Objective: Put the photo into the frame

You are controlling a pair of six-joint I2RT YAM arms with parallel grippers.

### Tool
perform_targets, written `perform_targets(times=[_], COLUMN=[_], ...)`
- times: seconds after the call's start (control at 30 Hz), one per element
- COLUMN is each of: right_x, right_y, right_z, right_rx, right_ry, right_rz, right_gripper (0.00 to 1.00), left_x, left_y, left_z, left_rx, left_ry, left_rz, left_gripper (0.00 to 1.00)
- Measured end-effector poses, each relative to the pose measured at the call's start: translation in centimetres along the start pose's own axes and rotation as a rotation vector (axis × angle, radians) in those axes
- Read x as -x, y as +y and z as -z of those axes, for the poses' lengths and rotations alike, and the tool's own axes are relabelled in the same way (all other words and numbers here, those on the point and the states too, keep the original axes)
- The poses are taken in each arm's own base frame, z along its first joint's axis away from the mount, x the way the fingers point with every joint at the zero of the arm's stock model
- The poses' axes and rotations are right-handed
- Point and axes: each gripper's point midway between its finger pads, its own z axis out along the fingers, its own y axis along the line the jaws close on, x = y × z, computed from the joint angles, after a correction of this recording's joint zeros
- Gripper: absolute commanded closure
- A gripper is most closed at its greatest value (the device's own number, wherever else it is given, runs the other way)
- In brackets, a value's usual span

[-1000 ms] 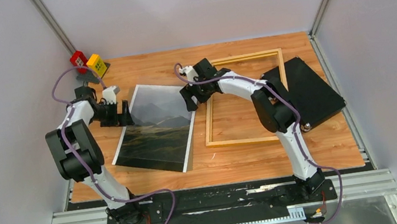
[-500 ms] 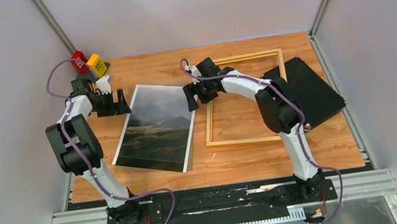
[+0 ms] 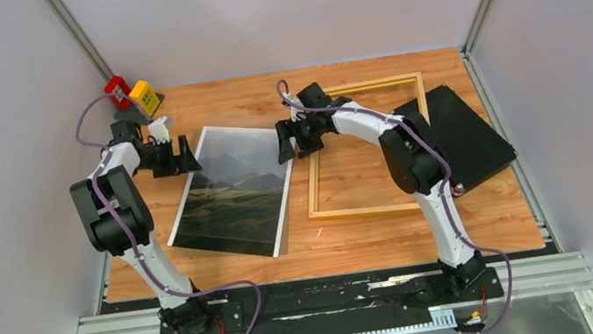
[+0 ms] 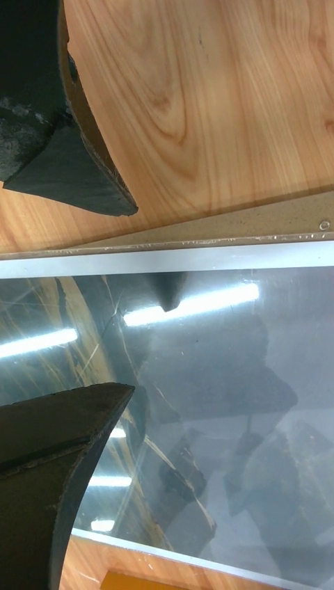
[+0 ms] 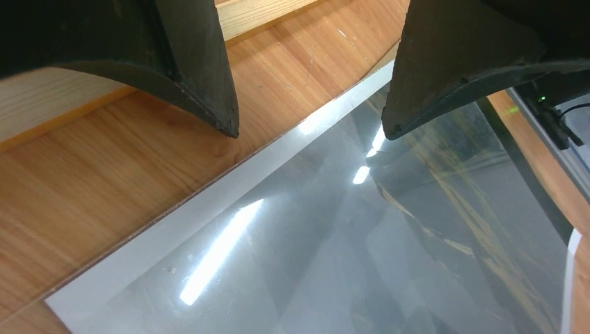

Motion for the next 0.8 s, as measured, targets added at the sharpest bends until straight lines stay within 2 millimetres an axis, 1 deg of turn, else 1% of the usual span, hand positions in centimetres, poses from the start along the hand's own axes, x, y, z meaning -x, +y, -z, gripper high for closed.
perform_targets(times=[0.2,0.47,0.67,0.8], right_x=[-0.2,-0.4,-0.1,0.1], right_y=[1.0,2.0,2.7,2.7], right_z=[-0.3,-0.6,-0.6,-0.5], right_rx=[0.067,0.134,0.177,0.194], right_ry=[0.024,0.046,0.055,0.056], right_rz=[-0.029,-0.049,-0.055,-0.062], right_gripper=[0.23,0.23,0.24,0.24], left_x=[-1.0,-1.2,-1.7,-1.8], left_y=[0.1,0.1,-0.2,-0.1], left_z=[-0.9,-1.0,-1.1,-1.1], left_rx=[-0.023,-0.03,-0.047,-0.047], left_ry=[0.03,0.037,0.047,0.05], left_rz=[0.023,0.027,0.019,0.008], left_gripper=[0.05,0.08,0.15,0.2])
